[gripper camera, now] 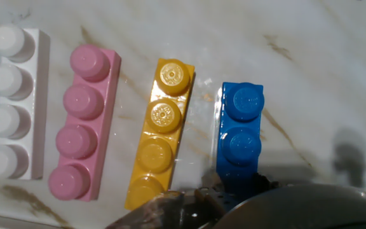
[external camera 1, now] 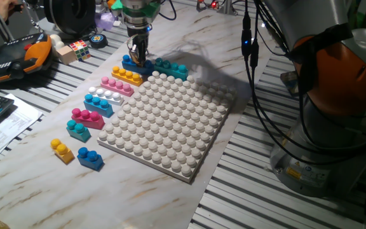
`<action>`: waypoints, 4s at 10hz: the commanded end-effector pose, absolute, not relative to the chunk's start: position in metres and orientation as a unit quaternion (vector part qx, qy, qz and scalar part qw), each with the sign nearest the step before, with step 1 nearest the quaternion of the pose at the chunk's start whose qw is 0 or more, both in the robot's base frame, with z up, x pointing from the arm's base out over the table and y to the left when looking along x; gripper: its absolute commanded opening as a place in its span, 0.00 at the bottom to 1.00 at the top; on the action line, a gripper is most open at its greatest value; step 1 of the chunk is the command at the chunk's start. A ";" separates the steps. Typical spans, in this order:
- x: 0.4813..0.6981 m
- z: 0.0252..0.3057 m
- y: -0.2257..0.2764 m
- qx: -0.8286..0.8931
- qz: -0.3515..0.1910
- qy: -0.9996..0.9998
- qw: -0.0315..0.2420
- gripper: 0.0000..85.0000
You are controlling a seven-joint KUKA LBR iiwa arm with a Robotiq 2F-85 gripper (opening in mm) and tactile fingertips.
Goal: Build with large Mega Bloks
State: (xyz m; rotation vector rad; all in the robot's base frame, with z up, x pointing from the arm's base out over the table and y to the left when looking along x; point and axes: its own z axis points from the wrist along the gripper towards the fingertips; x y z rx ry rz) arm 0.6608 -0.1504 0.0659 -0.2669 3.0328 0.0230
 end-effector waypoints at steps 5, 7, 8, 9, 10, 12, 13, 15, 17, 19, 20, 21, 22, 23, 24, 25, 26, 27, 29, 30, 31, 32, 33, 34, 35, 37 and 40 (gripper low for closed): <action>0.658 0.106 -0.134 -0.061 0.002 0.997 0.038 0.01; 0.648 0.118 -0.124 -0.051 -0.002 0.998 0.035 0.01; 0.642 0.121 -0.119 -0.047 -0.004 0.998 0.035 0.01; 0.634 0.127 -0.115 -0.046 -0.008 0.998 0.031 0.01; 0.624 0.131 -0.112 -0.044 -0.013 0.998 0.030 0.01; 0.606 0.137 -0.106 -0.042 -0.019 0.999 0.022 0.01; 0.596 0.140 -0.104 -0.040 -0.018 0.999 0.016 0.01; 0.585 0.136 -0.102 -0.040 -0.020 0.999 0.016 0.01; 0.580 0.133 -0.104 -0.039 -0.020 0.999 0.016 0.01; 0.579 0.132 -0.105 -0.030 -0.013 0.999 0.018 0.01; 0.579 0.132 -0.105 -0.026 -0.016 0.999 0.026 0.01; 0.579 0.132 -0.105 -0.025 -0.022 0.999 0.040 0.01; 0.579 0.132 -0.105 -0.025 -0.016 0.999 0.044 0.01; 0.579 0.132 -0.105 -0.028 -0.015 0.998 0.047 0.01; 0.579 0.132 -0.105 -0.028 -0.017 0.998 0.050 0.01; 0.579 0.132 -0.105 -0.028 -0.021 0.998 0.054 0.01; 0.579 0.132 -0.105 -0.031 -0.024 0.998 0.054 0.01; 0.577 0.133 -0.104 -0.033 -0.020 0.998 0.043 0.01; 0.556 0.135 -0.094 -0.025 -0.008 0.999 0.035 0.01; 0.548 0.135 -0.093 -0.024 -0.005 0.999 0.033 0.01; 0.540 0.131 -0.091 -0.025 -0.001 0.999 0.033 0.01; 0.534 0.127 -0.091 -0.026 -0.001 0.999 0.035 0.01; 0.528 0.123 -0.091 -0.031 -0.004 0.999 0.036 0.01; 0.525 0.120 -0.092 -0.036 -0.006 0.999 0.035 0.01; 0.523 0.118 -0.093 -0.037 -0.004 0.999 0.035 0.01; 0.520 0.113 -0.094 -0.037 -0.003 0.999 0.034 0.01; 0.515 0.108 -0.093 -0.036 0.003 0.999 0.033 0.01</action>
